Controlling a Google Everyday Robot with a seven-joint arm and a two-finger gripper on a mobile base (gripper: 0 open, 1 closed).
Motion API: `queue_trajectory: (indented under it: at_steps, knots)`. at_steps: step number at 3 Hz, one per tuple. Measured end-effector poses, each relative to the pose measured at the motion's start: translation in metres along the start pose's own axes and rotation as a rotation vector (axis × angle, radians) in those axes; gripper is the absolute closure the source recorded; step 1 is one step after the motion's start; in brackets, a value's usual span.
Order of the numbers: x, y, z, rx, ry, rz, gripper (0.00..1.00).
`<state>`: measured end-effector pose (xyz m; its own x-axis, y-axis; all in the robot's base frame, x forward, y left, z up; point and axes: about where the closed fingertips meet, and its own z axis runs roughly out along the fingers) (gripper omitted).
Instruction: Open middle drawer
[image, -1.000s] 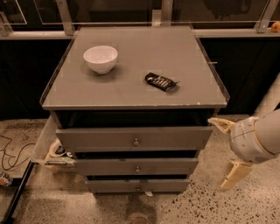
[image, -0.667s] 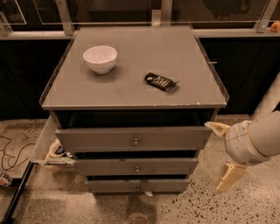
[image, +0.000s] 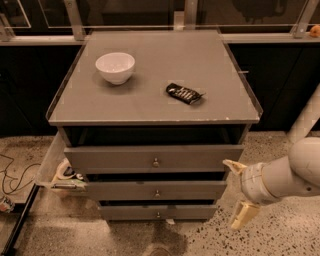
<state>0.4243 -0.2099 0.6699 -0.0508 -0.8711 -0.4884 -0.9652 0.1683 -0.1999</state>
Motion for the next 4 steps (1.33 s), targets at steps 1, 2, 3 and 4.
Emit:
queue_trajectory:
  at_steps: [1,2,3,4]
  knots:
    - [0.016,0.006,0.041,0.022,-0.027,-0.030,0.00]
    - [0.027,0.016,0.078,0.040,-0.048,-0.073,0.00]
    - [0.027,0.016,0.079,0.040,-0.048,-0.073,0.00]
    - [0.030,0.021,0.105,0.021,-0.050,-0.074,0.00]
